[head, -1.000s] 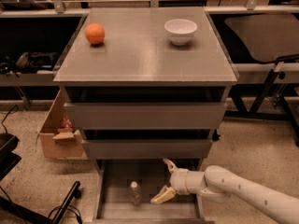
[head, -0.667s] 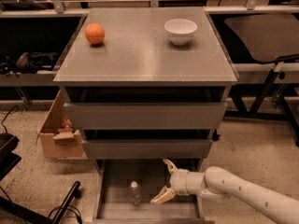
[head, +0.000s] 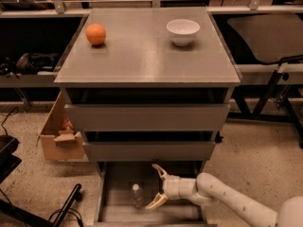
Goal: Pick water bottle from bottom drawer and place on counter
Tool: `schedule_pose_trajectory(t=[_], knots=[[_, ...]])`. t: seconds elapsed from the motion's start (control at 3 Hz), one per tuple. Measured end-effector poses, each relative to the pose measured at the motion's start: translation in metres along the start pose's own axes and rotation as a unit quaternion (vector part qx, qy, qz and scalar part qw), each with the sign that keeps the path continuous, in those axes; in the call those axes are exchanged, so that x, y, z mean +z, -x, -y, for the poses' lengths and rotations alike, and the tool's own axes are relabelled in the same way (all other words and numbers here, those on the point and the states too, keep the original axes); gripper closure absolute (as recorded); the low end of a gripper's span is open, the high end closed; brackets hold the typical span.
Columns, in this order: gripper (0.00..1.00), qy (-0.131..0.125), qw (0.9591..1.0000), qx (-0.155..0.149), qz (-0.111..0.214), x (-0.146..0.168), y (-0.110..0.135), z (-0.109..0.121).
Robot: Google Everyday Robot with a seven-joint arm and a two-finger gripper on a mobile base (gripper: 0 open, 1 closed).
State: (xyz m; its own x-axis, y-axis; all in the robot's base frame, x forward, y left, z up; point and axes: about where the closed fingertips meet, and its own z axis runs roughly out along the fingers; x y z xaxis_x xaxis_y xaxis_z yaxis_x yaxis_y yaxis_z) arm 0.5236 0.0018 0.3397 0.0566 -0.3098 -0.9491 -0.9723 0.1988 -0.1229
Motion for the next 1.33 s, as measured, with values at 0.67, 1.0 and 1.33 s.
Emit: schedule_pose_trajectory(t=[0.67, 1.0, 1.33], knots=[[0.0, 0.025, 0.9988, -0.015, 0.04, 0.037, -0.06, 0.011], [0.0, 0.036, 0.9984, -0.002, 0.045, 0.054, -0.081, 0.012], [0.0, 0.049, 0.9976, 0.022, 0.043, 0.074, -0.091, 0.002]])
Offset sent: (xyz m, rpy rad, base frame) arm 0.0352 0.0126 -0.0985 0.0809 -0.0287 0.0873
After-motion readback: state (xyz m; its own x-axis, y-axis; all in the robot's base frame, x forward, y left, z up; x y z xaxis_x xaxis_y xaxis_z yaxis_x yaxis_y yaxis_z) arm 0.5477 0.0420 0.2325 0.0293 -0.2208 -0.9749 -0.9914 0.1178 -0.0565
